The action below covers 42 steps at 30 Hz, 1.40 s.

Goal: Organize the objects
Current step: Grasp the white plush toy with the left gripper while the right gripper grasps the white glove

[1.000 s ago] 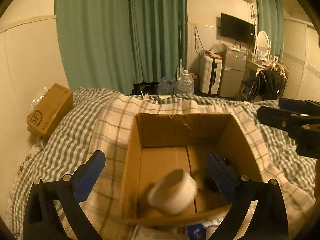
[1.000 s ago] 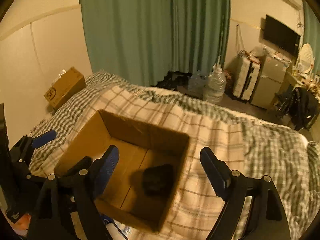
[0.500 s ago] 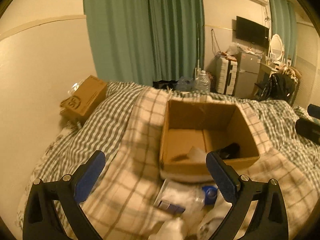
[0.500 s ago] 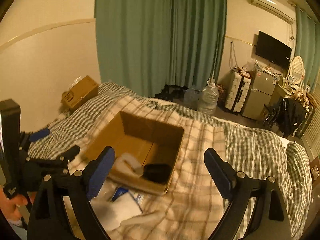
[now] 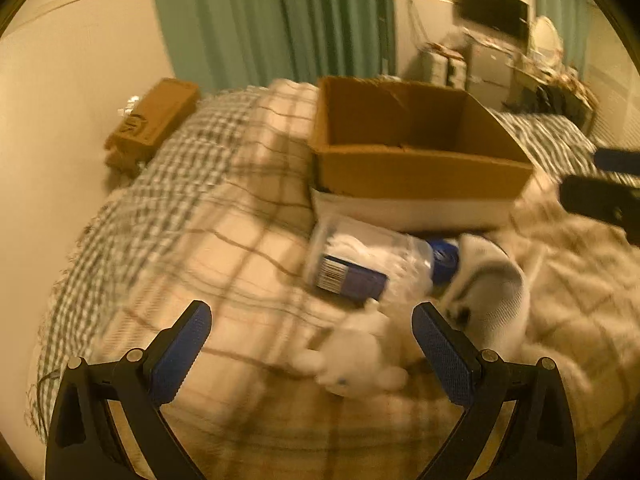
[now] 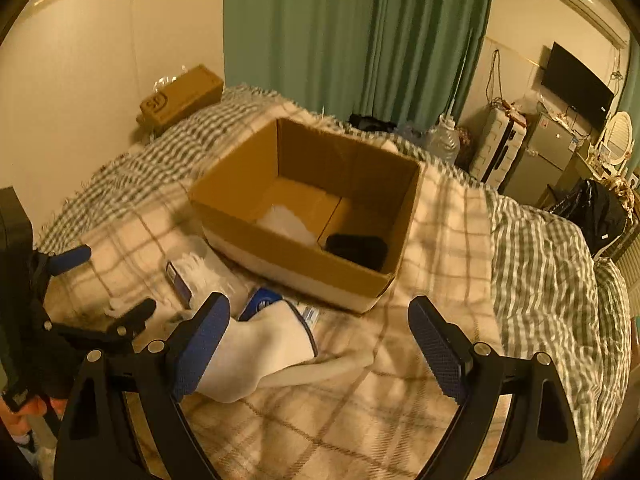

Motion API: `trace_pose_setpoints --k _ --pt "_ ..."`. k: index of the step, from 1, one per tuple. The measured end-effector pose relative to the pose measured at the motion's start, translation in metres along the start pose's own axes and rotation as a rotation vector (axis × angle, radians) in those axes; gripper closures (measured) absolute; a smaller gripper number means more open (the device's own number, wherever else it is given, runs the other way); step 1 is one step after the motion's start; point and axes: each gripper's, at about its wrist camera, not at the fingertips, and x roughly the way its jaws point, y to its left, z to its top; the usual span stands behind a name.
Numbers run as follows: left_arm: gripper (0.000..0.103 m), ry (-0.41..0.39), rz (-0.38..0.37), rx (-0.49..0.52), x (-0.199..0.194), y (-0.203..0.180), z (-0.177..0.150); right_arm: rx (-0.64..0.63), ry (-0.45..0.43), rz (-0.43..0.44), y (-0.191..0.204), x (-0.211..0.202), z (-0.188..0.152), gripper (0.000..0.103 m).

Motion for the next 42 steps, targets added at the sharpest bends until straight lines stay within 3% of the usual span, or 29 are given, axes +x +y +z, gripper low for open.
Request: trace_pose_setpoints --k 3,5,7,8,17,20,28,36,42 --pt "0.006 0.088 -0.032 0.039 0.020 -0.009 -0.008 -0.006 0.011 0.000 0.002 0.004 -0.002 0.012" --pt "0.024 0.145 -0.057 0.037 0.034 -0.010 -0.013 -0.009 0.018 -0.001 0.004 0.006 -0.003 0.012" --pt "0.045 0.146 -0.087 0.040 0.035 -0.012 -0.012 -0.013 0.023 0.004 0.006 0.008 -0.003 0.012" --pt "0.047 0.136 -0.100 0.044 0.033 -0.013 -0.013 -0.016 0.027 0.007 0.007 0.010 -0.004 0.012" --pt "0.048 -0.006 -0.063 -0.016 -0.002 0.006 0.001 -0.035 0.033 0.059 0.020 0.012 -0.008 0.011" --pt "0.048 -0.041 -0.008 -0.026 -0.011 0.015 0.004 -0.070 0.044 0.075 0.031 0.014 -0.011 0.011" --pt "0.048 -0.061 0.005 -0.064 -0.020 0.029 0.008 -0.185 0.129 0.085 0.068 0.037 -0.023 0.011" --pt "0.048 -0.074 -0.004 -0.077 -0.029 0.027 0.006 -0.214 0.197 0.101 0.075 0.053 -0.030 0.012" --pt "0.048 -0.089 0.008 -0.085 -0.039 0.027 0.009 -0.217 0.250 0.163 0.078 0.057 -0.035 0.029"
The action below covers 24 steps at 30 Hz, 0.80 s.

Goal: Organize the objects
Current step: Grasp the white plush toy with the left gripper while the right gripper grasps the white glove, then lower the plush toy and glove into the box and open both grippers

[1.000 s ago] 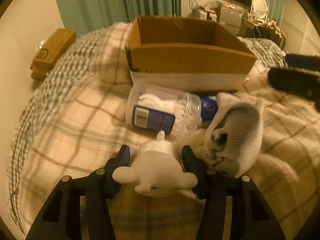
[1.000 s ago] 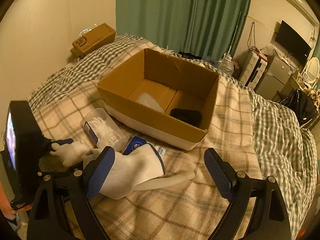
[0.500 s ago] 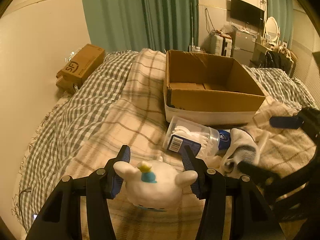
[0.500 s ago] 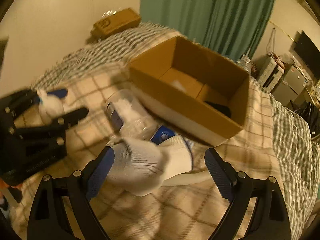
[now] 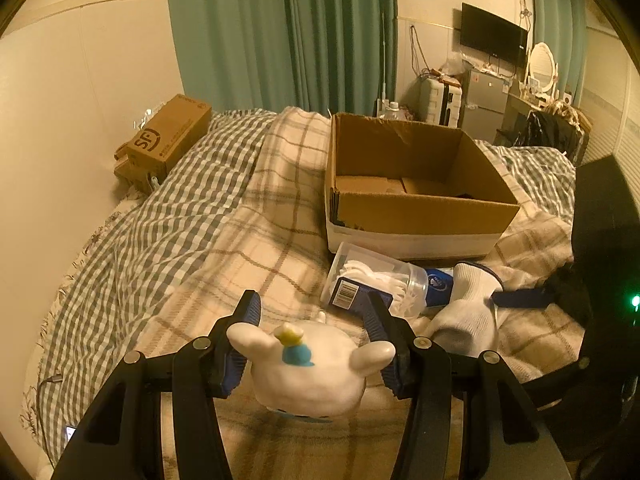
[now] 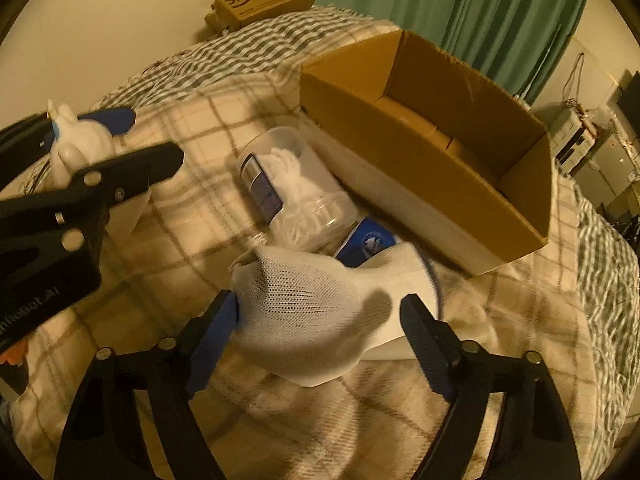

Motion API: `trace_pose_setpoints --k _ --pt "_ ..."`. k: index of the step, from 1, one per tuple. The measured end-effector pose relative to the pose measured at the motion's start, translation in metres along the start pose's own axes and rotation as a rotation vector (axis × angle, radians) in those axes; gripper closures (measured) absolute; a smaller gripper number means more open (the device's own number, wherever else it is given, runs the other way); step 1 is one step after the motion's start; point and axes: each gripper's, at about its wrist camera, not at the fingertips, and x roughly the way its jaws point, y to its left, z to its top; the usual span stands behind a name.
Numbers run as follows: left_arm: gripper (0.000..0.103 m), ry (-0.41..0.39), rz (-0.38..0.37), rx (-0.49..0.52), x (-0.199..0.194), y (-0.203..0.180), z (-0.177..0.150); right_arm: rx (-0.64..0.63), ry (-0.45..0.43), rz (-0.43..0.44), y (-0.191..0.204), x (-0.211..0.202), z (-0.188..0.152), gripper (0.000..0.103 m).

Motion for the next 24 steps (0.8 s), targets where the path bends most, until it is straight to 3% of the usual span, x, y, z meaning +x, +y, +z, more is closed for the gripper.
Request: trace_pose_setpoints --k 6,9,16,24 --pt "0.048 -0.019 0.005 -0.006 -0.005 0.001 0.008 -0.019 -0.021 0.027 0.007 -0.012 -0.005 0.054" --pt "0.048 -0.024 0.013 -0.019 -0.005 0.001 0.015 -0.009 -0.051 0.027 0.004 -0.022 -0.004 0.059" --pt "0.048 -0.042 -0.021 -0.002 -0.002 -0.001 0.053 0.027 -0.205 -0.003 -0.020 -0.076 0.018 0.062" --pt "0.048 -0.120 -0.041 0.043 0.006 -0.016 0.130 0.032 -0.369 -0.205 -0.079 -0.140 0.080 0.062"
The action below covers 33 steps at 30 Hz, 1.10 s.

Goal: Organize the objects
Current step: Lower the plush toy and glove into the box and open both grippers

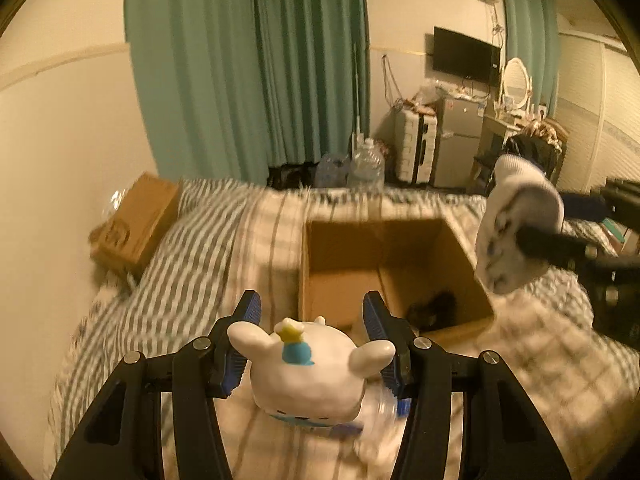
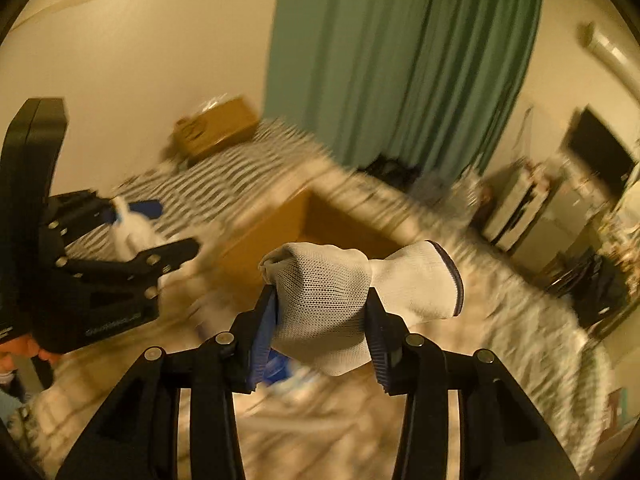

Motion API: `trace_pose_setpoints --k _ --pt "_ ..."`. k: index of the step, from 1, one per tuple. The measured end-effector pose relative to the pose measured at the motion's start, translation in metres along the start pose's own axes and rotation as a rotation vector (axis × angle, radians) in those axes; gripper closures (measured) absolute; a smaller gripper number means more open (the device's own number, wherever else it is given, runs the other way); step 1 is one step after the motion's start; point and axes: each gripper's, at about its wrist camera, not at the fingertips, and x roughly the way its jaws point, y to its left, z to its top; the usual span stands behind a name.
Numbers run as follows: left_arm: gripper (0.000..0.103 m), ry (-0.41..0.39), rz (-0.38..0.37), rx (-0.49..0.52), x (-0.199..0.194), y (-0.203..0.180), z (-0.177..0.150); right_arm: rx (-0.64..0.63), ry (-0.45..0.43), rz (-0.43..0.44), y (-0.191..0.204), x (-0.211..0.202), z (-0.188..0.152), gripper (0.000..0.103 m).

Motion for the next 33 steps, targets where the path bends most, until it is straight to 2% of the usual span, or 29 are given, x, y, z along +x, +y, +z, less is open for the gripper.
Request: trace_pose_setpoints --k 4,7,8,12,16,21,29,32,33 --pt "0.048 -0.021 0.023 0.003 0.020 -0.006 0.031 0.015 -0.063 -0.058 -0.033 0.003 0.031 0.062" --pt "0.048 -0.013 0.006 -0.011 0.039 -0.011 0.041 0.032 -0.099 -0.086 -0.050 0.013 0.044 0.062" --pt "0.048 -0.008 -0.004 -0.017 0.046 -0.013 0.042 0.005 -0.129 -0.034 -0.054 0.018 0.045 0.062" --pt "0.048 0.016 -0.009 -0.020 0.080 -0.026 0.036 0.066 -0.098 0.005 -0.066 0.053 0.040 0.062" --pt "0.048 0.047 -0.014 -0.008 0.108 -0.034 0.023 0.082 -0.041 0.034 -0.068 0.090 0.022 0.062" --pt "0.048 0.073 -0.005 0.002 0.126 -0.038 0.011 0.085 0.013 0.060 -0.071 0.115 0.003 0.062" --pt "0.048 0.073 -0.010 0.033 0.131 -0.046 0.004 0.119 0.023 0.097 -0.078 0.126 -0.010 0.060" --pt "0.044 0.075 -0.008 0.040 0.128 -0.050 0.004 0.116 0.022 0.078 -0.077 0.123 -0.012 0.057" --pt "0.036 0.071 -0.003 0.036 0.126 -0.049 0.004 0.111 0.019 0.066 -0.076 0.121 -0.011 0.050"
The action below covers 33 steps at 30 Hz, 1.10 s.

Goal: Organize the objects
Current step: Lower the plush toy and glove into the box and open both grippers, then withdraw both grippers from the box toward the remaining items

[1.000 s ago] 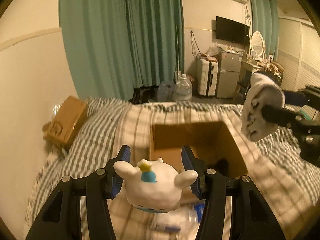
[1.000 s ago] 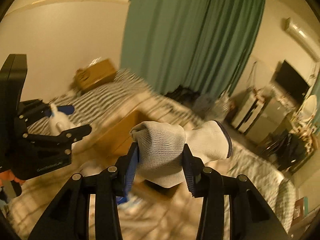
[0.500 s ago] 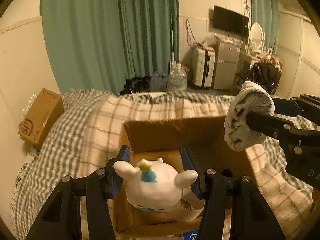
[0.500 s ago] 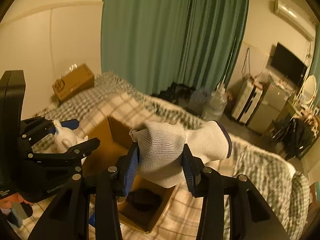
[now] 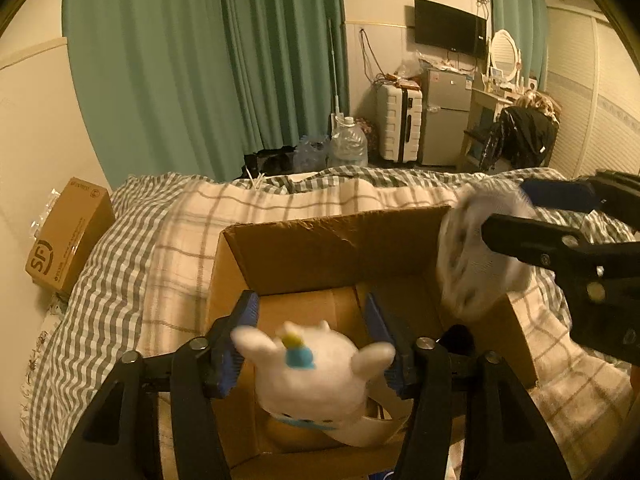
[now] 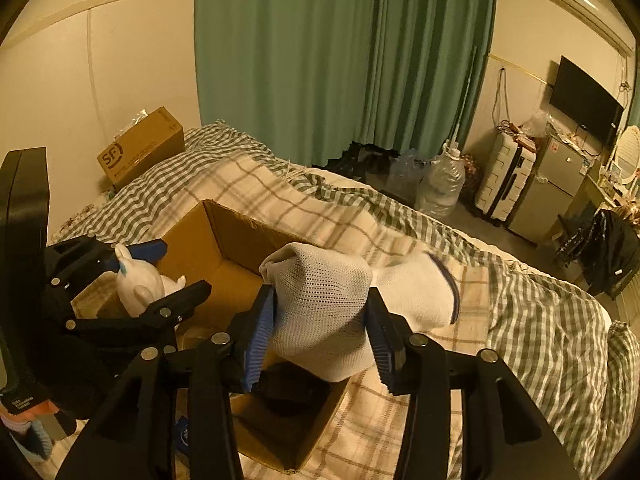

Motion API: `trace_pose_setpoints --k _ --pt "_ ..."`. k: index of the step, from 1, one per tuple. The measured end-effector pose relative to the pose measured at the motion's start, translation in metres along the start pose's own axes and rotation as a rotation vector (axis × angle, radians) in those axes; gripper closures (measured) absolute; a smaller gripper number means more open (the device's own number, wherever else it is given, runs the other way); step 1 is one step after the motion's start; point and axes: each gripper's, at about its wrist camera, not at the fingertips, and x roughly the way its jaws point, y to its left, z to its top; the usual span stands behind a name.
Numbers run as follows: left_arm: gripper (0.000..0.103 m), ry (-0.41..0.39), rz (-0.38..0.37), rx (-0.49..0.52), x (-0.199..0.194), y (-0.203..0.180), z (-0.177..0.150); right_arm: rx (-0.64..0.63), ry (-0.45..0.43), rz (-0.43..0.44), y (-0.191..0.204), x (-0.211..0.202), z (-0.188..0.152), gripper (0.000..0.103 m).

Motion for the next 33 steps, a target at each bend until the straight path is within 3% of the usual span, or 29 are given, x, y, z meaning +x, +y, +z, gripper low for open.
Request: trace_pose_setpoints --k 1,2,8,10,16,23,33 --pt "0.025 -0.007 0.010 -0.009 -0.003 0.002 0.000 -0.004 -0.009 -0.022 0.001 -0.004 0.000 0.044" --pt "0.021 -0.015 0.021 -0.020 -0.006 0.004 0.001 -0.005 -0.019 -0.032 0.000 -0.007 0.000 0.031" --pt "0.014 -0.026 0.045 -0.059 -0.022 0.009 0.005 0.014 -0.039 -0.071 -0.002 -0.027 -0.002 0.021" --pt "0.003 -0.036 0.046 -0.081 -0.032 0.012 0.007 0.024 -0.038 -0.086 -0.003 -0.036 -0.003 0.019" --pt "0.000 -0.074 0.039 -0.123 -0.069 0.017 0.011 0.066 -0.053 -0.132 -0.006 -0.075 -0.006 0.010" --pt "0.000 -0.080 -0.027 -0.152 -0.113 0.018 0.004 0.121 -0.055 -0.191 -0.003 -0.127 -0.018 0.005" --pt "0.000 -0.078 -0.017 -0.167 -0.157 0.027 -0.031 0.095 -0.101 -0.201 0.046 -0.184 -0.039 0.004"
